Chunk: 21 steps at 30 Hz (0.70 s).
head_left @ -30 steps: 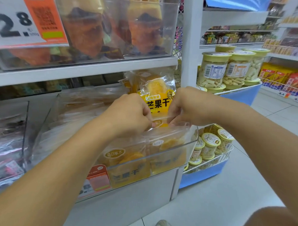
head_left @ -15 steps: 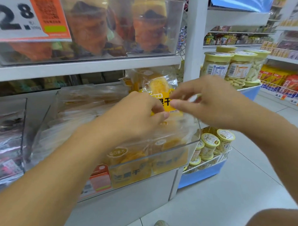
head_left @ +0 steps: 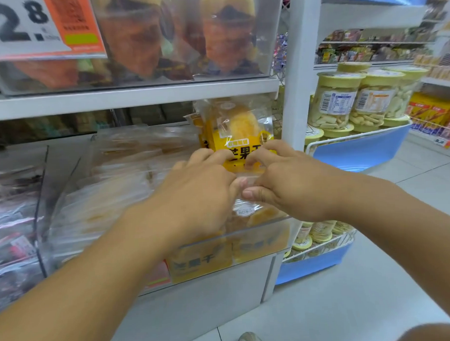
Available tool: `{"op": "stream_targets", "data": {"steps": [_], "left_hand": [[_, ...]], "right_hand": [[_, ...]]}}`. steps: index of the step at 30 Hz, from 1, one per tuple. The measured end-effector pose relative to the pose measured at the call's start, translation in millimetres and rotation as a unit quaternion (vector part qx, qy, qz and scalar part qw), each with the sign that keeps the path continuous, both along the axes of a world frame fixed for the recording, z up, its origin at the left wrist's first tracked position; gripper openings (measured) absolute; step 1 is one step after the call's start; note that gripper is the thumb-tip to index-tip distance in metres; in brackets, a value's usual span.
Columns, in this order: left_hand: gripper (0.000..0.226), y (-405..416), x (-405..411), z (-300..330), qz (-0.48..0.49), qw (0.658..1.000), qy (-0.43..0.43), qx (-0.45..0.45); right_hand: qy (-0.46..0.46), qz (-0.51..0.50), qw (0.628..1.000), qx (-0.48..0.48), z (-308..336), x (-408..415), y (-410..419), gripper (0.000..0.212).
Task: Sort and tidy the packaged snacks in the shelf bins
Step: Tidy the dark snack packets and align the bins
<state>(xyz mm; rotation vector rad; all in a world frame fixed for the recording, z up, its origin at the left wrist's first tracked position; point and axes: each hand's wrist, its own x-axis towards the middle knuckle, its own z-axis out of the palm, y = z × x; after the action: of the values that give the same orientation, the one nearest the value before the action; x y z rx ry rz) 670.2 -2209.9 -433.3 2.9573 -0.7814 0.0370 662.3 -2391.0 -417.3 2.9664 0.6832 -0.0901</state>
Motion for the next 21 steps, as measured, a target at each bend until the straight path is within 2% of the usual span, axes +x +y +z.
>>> {"op": "stream_targets", "data": {"steps": [2,3,4,6,7,8,9,11,14,15,17,19,21], "left_hand": [[0.044,-2,2,1,-0.006,1.000,-0.001,0.013],[0.043,0,2,1,-0.014,1.000,-0.001,0.004],[0.043,3,3,1,-0.019,0.999,-0.004,-0.030],[0.041,11,6,5,-0.006,0.982,-0.035,-0.185],[0.036,16,10,8,0.023,0.965,-0.057,-0.254],[0.031,20,15,13,0.059,0.950,-0.071,-0.298],[0.029,24,24,17,0.095,0.942,-0.062,-0.317],[0.033,25,39,22,0.134,0.938,0.013,-0.320],[0.060,13,52,16,0.111,0.951,0.080,-0.277],[0.056,8,52,13,0.097,0.960,0.083,-0.249],[0.052,1,57,8,0.087,0.967,0.088,-0.221],[0.067,-1,64,8,0.101,0.955,0.107,-0.256],[0.076,0,74,12,0.134,0.929,0.120,-0.325]], "right_hand": [[0.025,-0.006,1.000,0.010,0,2,-1,0.097],[0.026,-0.010,0.999,0.044,1,1,-2,0.094],[0.006,-0.021,0.993,0.118,3,1,-6,0.089],[-0.062,-0.072,0.941,0.326,6,3,-17,0.070],[-0.104,-0.099,0.905,0.400,6,7,-22,0.055],[-0.147,-0.124,0.884,0.425,7,12,-24,0.040],[-0.174,-0.150,0.878,0.420,6,19,-23,0.034],[-0.174,-0.185,0.881,0.399,2,34,-18,0.044],[-0.204,-0.196,0.901,0.329,-1,50,-9,0.036],[-0.207,-0.202,0.908,0.304,-1,52,-7,0.032],[-0.181,-0.213,0.919,0.279,-3,55,-2,0.036],[-0.143,-0.215,0.924,0.282,-4,57,5,0.036],[-0.108,-0.209,0.917,0.322,-2,62,8,0.033]]}}
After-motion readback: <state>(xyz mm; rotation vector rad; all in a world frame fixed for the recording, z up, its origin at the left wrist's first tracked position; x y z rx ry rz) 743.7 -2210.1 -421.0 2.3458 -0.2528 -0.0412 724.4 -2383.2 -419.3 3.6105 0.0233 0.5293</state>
